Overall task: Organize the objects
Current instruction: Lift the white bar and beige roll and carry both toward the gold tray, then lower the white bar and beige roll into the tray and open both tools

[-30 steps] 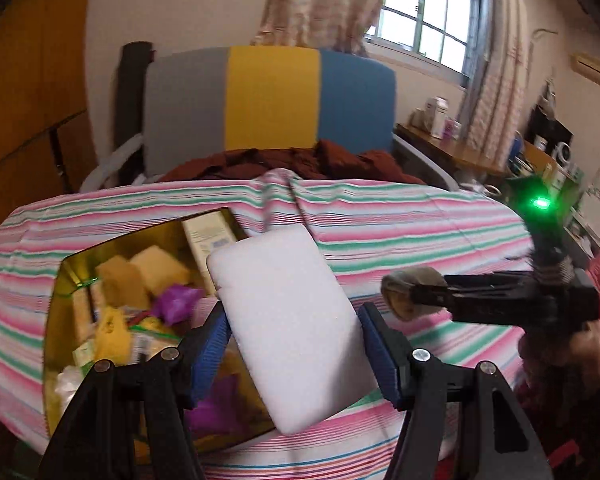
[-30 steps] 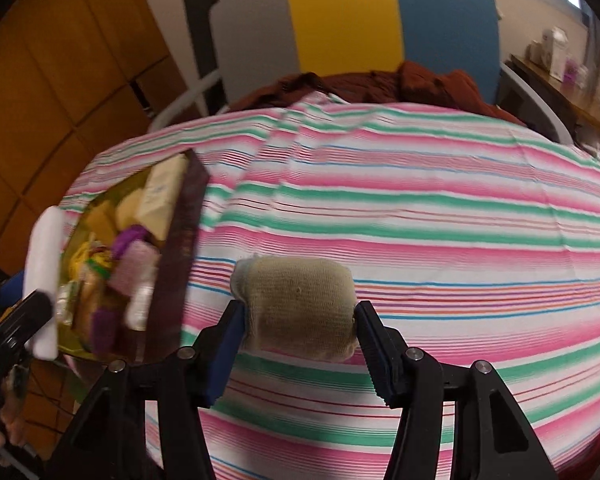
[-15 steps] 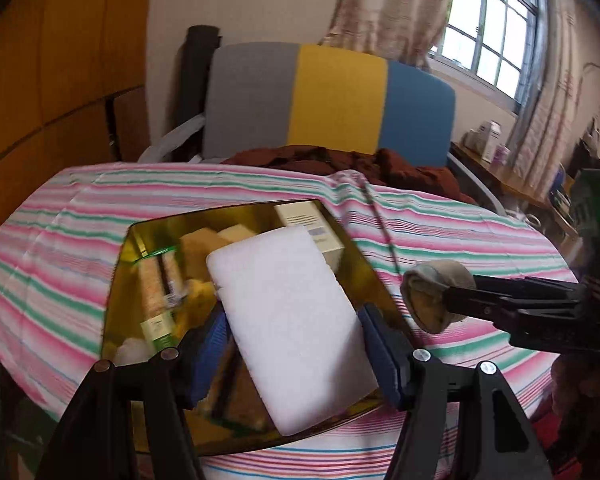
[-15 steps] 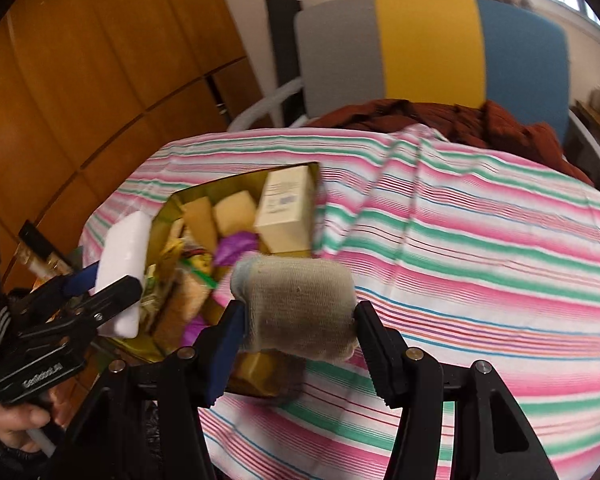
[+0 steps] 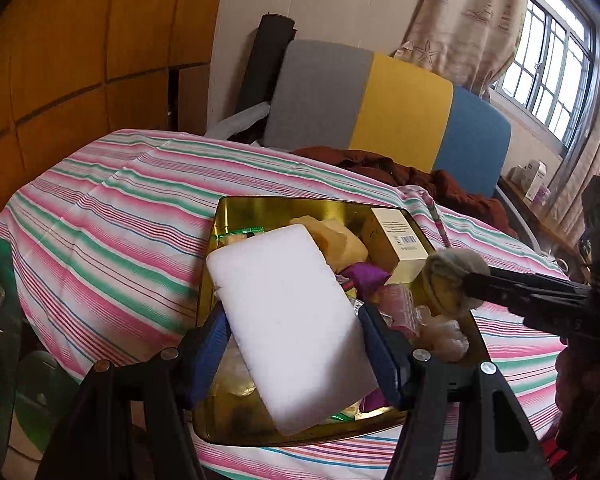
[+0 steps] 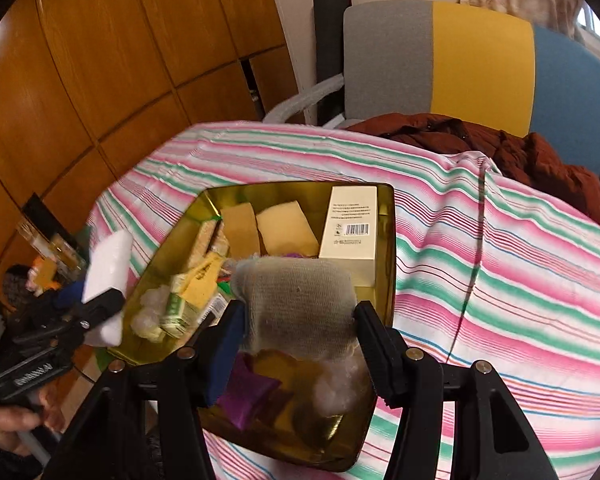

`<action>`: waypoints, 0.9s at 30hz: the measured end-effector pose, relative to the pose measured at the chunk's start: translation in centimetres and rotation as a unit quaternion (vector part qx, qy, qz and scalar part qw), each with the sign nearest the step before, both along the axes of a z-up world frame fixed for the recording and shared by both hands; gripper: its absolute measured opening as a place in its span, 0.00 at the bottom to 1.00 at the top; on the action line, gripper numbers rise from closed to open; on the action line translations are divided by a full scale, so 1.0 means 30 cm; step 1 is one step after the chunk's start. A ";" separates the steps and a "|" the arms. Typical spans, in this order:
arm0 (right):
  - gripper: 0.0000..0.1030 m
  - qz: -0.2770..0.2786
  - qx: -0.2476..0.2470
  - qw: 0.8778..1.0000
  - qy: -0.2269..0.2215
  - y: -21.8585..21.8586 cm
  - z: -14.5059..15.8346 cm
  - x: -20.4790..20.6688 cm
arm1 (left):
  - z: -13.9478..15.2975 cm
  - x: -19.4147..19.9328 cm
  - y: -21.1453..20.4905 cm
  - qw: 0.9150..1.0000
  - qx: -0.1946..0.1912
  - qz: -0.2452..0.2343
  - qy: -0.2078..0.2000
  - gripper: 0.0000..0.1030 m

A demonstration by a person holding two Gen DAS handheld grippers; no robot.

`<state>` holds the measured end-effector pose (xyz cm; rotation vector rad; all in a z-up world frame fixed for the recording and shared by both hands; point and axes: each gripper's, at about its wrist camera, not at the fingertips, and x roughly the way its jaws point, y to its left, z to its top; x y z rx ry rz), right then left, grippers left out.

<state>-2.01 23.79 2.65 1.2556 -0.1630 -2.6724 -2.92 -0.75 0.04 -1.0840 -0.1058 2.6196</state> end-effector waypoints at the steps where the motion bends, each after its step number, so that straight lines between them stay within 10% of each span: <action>1: 0.56 -0.003 0.008 1.000 -0.003 -0.003 -0.009 -0.001 | -0.003 -0.006 0.004 1.000 0.000 -0.003 -0.001 0.64; 22: 0.57 -0.005 -0.002 1.000 -0.030 0.027 -0.084 0.070 | -0.035 -0.190 0.231 0.997 0.020 -0.055 -0.043 0.77; 27: 0.70 -0.011 0.003 1.000 -0.014 0.017 -0.075 0.085 | -0.042 -0.186 0.202 0.998 0.025 -0.035 -0.050 0.79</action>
